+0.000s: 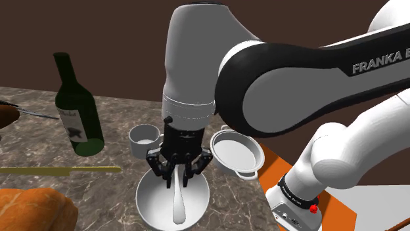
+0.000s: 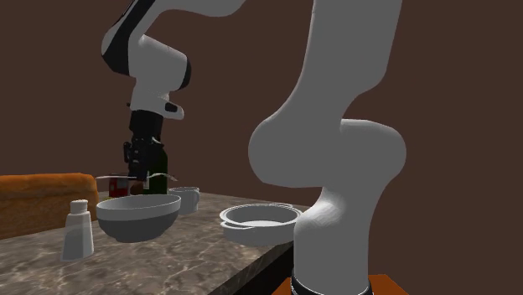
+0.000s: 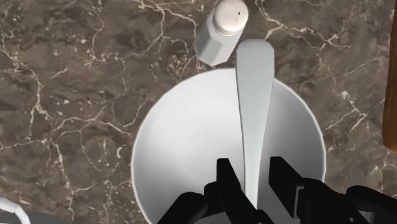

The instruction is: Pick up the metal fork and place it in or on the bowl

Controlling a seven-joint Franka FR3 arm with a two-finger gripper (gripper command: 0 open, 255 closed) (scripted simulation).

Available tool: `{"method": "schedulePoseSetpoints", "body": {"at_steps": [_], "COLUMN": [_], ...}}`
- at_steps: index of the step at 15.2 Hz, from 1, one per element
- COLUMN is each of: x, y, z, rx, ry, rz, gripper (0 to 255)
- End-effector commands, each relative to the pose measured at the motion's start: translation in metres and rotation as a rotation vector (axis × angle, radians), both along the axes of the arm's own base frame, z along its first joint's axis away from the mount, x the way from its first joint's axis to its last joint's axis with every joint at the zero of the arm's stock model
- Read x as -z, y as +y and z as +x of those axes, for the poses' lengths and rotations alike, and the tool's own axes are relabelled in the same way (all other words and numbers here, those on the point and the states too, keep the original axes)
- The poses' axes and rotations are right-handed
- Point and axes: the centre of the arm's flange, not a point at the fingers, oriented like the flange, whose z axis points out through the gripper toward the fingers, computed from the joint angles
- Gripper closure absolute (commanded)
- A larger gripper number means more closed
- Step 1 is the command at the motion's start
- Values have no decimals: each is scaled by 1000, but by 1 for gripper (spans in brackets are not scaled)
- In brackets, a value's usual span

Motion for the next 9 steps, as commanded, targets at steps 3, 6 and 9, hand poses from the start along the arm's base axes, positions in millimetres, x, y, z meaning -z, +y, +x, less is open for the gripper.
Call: {"method": "schedulePoseSetpoints", "body": {"at_steps": [3,6,9], "x": [21,37,40], "y": [1,1,1], "z": [-1,-1,-1], "rx": [0,0,0], "ry": [-1,-1,-1], "rz": [0,0,0], "gripper": [255,255,255]}}
